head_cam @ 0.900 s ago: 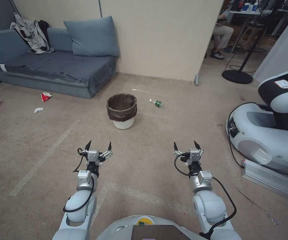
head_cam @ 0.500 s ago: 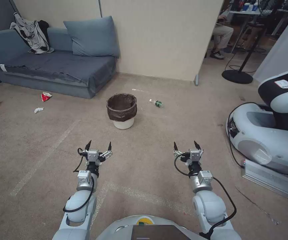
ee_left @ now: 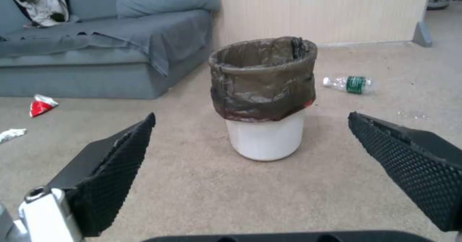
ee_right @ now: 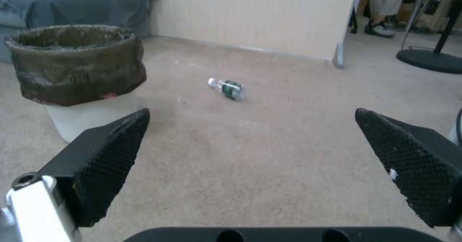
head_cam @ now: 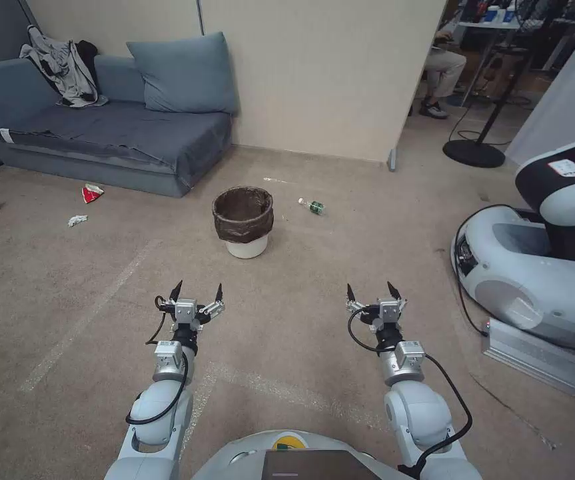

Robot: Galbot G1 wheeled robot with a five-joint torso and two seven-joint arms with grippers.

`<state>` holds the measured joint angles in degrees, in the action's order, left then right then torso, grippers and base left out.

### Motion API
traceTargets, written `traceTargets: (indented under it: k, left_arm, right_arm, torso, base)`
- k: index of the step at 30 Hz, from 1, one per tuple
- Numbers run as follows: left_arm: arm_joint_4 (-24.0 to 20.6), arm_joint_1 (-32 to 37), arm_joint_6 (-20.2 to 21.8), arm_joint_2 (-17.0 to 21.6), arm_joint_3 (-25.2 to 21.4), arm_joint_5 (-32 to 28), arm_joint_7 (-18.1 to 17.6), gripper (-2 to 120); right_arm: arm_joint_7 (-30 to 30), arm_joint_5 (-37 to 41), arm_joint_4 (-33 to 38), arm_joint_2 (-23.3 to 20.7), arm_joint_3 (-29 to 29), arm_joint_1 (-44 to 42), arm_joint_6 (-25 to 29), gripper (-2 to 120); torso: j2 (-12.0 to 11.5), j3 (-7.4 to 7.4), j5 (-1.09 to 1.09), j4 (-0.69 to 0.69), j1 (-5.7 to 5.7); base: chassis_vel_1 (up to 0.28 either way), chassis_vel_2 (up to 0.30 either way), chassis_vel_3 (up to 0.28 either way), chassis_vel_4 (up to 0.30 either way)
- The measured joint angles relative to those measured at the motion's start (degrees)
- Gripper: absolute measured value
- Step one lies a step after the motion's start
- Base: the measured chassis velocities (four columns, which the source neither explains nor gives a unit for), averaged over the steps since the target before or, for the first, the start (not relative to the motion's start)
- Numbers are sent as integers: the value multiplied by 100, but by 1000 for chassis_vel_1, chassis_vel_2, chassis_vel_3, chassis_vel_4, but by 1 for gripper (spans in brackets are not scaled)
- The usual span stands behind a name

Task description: Pick up the trash bin, then pick up the garbage from the floor and place it into the trash bin.

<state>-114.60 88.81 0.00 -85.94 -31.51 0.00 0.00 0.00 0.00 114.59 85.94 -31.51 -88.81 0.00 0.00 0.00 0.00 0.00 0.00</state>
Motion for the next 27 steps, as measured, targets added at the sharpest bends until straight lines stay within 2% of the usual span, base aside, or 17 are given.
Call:
traceTargets:
  k: [11,15,16,18,21,22,24,26,27]
  left_arm:
    - [-80,5,73,26,-34,-12,-27,100]
    - [-892,34,735,309,-396,-148,-349,100]
    - [-892,34,735,309,-396,-148,-349,100]
    - [-1447,53,1182,497,-637,-246,-564,100]
    - [-1653,184,1314,616,-754,-282,-593,100]
    - [-1679,282,1336,644,-792,-292,-582,100]
    - [-1702,346,1338,659,-825,-297,-570,100]
    - [-1705,439,1325,663,-862,-302,-558,100]
    - [-1694,463,1309,662,-870,-302,-558,100]
  right_arm:
    - [9,0,83,39,-58,-4,-31,100]
    - [189,0,929,405,-600,-29,-346,100]
    - [189,0,929,405,-600,-29,-346,100]
    - [292,-2,1385,594,-892,-39,-504,100]
    - [308,-3,1455,635,-941,-47,-555,100]
    - [309,-4,1463,636,-947,-47,-558,100]
    - [310,-5,1464,639,-948,-47,-559,100]
    - [269,8,1461,636,-946,-146,-582,100]
    - [250,19,1449,637,-946,-216,-602,100]
  torso:
    - [0,0,0,1,0]
    - [0,0,-1,0,0]
    - [0,0,-1,0,0]
    - [0,0,-3,-2,0]
    - [1,0,3,-3,0]
    - [0,0,-2,4,0]
    - [0,0,-2,1,0]
    - [0,0,-2,4,0]
    - [0,0,-3,-1,0]
  base:
    - [0,0,0,0]
    - [0,0,0,0]
    - [0,0,0,0]
    - [0,0,0,0]
    - [0,0,0,0]
    - [0,0,0,0]
    - [0,0,0,0]
    - [0,0,0,0]
    - [0,0,0,0]
